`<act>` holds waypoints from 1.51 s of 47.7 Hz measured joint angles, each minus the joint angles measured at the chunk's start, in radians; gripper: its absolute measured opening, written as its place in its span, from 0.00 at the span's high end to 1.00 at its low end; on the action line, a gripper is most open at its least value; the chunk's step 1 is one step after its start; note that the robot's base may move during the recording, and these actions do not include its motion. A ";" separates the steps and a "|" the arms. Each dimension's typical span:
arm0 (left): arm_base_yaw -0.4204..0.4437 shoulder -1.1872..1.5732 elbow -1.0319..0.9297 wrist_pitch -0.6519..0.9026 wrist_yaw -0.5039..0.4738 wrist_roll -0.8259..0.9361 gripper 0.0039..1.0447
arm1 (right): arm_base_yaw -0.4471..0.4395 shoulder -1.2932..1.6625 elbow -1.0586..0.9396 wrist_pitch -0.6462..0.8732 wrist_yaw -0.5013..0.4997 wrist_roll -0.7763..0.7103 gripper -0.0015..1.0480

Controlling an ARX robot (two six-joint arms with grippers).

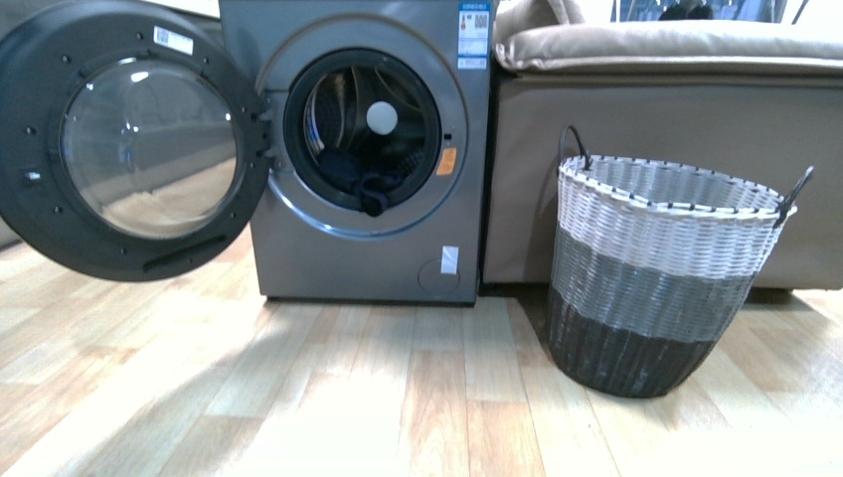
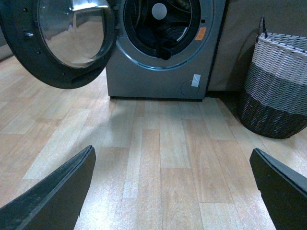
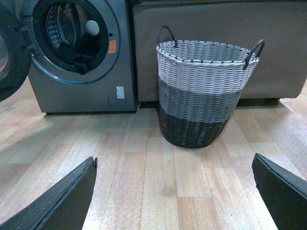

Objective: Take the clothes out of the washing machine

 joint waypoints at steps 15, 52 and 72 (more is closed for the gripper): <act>0.000 0.000 0.000 0.000 0.000 0.000 0.06 | 0.000 0.000 0.000 0.000 0.000 0.000 0.07; 0.000 0.000 0.000 0.000 0.000 0.000 0.06 | 0.000 0.000 0.000 0.000 0.000 0.000 0.07; 0.000 0.000 0.000 0.000 0.000 0.000 0.06 | 0.000 0.000 0.000 0.000 0.000 0.000 0.07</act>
